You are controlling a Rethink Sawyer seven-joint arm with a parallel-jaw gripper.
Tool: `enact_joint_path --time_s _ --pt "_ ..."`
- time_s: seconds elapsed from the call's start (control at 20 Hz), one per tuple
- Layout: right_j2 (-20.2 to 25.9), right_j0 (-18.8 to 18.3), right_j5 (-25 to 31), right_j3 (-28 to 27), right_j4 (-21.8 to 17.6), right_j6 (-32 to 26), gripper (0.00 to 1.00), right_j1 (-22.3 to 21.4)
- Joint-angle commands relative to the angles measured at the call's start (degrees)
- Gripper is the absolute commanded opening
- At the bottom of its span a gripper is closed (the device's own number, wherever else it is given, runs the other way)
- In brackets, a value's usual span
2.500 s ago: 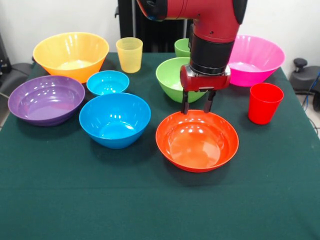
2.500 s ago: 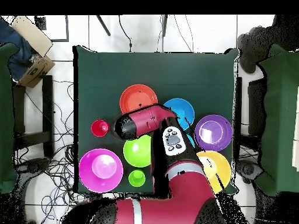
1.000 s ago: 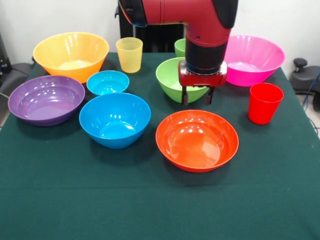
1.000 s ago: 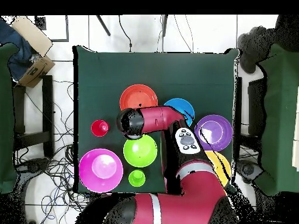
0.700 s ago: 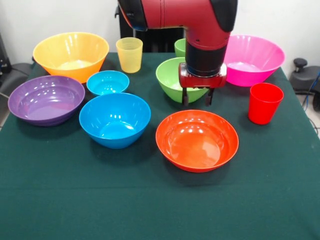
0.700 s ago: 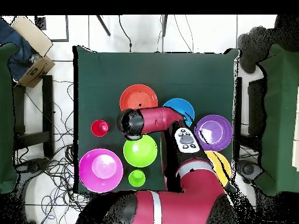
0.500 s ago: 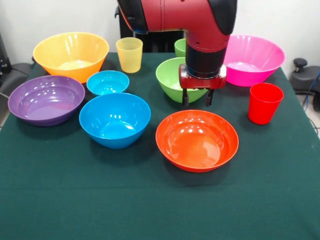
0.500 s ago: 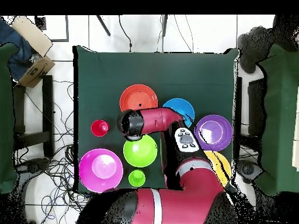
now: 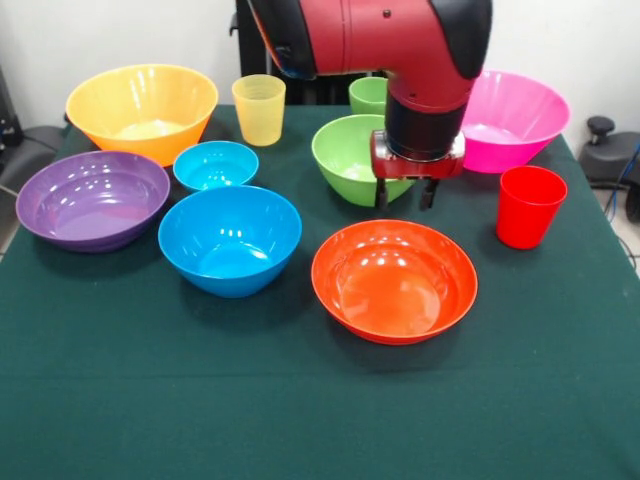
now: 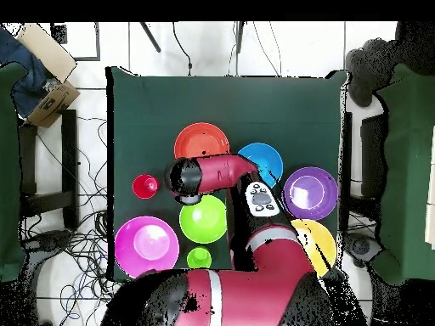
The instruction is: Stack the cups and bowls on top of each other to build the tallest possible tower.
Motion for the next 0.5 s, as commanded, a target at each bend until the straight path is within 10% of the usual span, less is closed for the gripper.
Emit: enact_joint_path --time_s 0.05,0.5 --pt "1.8 1.5 3.4 -4.8 -0.6 0.5 1.0 2.3" --pt "1.3 1.6 1.6 -7.4 -2.2 -0.8 1.0 6.3"
